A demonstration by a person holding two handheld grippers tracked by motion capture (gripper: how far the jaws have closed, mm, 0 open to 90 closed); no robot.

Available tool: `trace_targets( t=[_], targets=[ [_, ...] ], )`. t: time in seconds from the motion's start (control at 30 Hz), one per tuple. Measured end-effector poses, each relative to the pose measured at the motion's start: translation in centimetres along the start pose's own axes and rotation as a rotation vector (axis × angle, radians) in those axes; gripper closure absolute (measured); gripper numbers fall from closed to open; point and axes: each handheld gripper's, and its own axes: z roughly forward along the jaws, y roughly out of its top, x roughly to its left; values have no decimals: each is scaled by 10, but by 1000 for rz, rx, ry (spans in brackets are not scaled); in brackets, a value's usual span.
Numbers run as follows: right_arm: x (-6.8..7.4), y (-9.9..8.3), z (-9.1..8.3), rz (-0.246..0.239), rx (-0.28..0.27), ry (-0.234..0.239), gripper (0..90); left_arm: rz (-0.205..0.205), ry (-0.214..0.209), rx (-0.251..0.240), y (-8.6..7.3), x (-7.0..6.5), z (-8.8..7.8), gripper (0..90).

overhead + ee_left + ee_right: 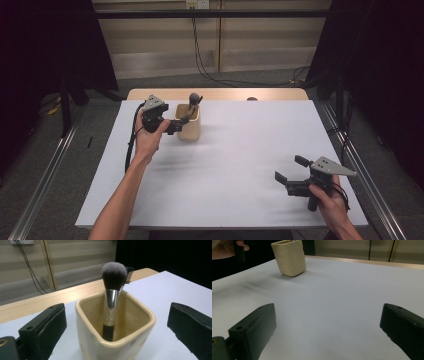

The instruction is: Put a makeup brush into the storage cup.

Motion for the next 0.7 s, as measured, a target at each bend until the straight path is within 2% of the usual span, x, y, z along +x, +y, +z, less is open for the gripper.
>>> trace_targets(
  t=[0.03,0.07,0.13,0.2,0.27,0.43,0.6,0.63,0.7],
  targets=[
    [1,0,-1,1,2,-3,6,-8,-1,-12,-1,-1,-2,23],
    [1,0,-1,0,0,-4,6,-10,-7,-3,-1,-1,-4,23],
    [1,0,-1,-3,-3,-6,6,1,-3,-13,-2,-4,-9,23],
    [2,1,0,1,1,-5,6,-11,-17,-9,-3,-5,-12,23],
    [3,0,1,-6,3,-6,6,-16,-14,-16,-5,-7,-17,23],
    [4,0,0,-7,2,-7,6,0,11,-23,-10,-9,-29,23],
    [3,0,-1,-2,-1,-14,6,5,8,-31,-11,-13,-40,24],
    [3,0,-1,-4,-2,-15,6,19,18,-30,-11,-13,-43,24],
    [3,0,-1,-1,-4,-20,6,17,-4,-34,-13,-14,-48,37]
  ],
)
